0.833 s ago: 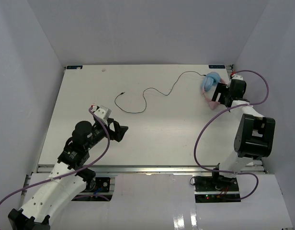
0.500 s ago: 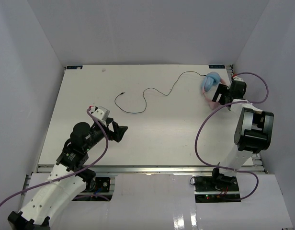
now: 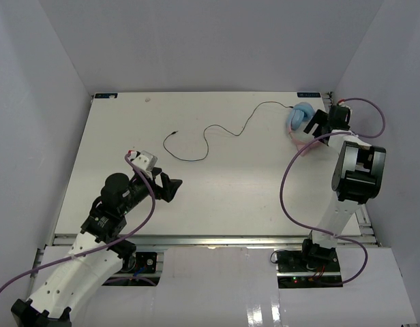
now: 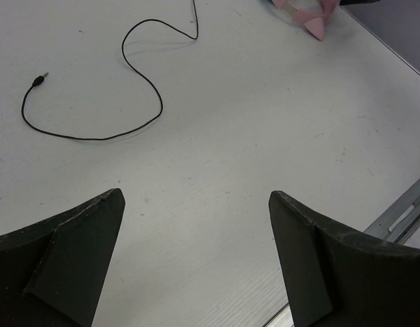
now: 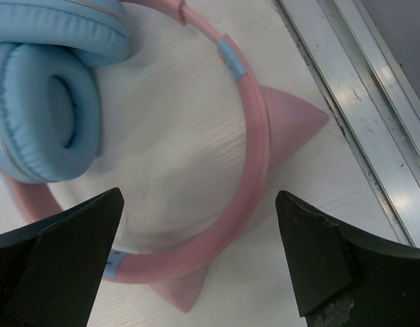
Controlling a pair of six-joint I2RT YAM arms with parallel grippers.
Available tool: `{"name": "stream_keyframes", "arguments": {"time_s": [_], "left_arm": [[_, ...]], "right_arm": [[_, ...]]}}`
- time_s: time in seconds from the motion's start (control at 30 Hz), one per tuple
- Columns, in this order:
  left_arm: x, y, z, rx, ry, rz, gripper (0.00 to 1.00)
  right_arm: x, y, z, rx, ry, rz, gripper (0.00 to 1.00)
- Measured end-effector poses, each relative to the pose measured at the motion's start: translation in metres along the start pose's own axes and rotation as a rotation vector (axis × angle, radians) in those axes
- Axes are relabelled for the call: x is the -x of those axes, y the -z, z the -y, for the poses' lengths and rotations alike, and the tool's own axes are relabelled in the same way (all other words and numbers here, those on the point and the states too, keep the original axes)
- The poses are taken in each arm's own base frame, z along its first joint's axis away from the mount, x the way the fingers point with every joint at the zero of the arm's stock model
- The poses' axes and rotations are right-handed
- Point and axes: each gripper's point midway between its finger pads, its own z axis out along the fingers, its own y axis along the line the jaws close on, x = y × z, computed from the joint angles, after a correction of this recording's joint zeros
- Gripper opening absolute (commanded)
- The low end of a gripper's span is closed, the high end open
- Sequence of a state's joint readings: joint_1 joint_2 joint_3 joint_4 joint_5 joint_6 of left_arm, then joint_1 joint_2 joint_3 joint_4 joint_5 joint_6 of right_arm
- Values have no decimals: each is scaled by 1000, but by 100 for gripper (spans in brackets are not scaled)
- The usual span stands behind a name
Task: Wrap the headphones
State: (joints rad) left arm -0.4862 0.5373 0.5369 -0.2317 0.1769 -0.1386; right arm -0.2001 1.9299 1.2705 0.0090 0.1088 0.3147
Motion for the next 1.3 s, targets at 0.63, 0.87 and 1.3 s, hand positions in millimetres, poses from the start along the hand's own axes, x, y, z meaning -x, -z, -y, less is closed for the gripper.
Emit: {"name": "stream_keyframes", "arguments": {"time_s": [0.63, 0.87, 1.3], "left_arm": [[-5, -3, 0, -6, 4, -22, 98], [-6, -10, 9, -67, 5, -25, 94], [-2, 0, 53, -375, -271, 118, 94]], "right_arm": [[-41, -16, 6, 8, -30, -118, 8], [-127, 76, -85, 455, 408, -227, 8], [-121, 225, -178, 949, 955, 93, 8]]}}
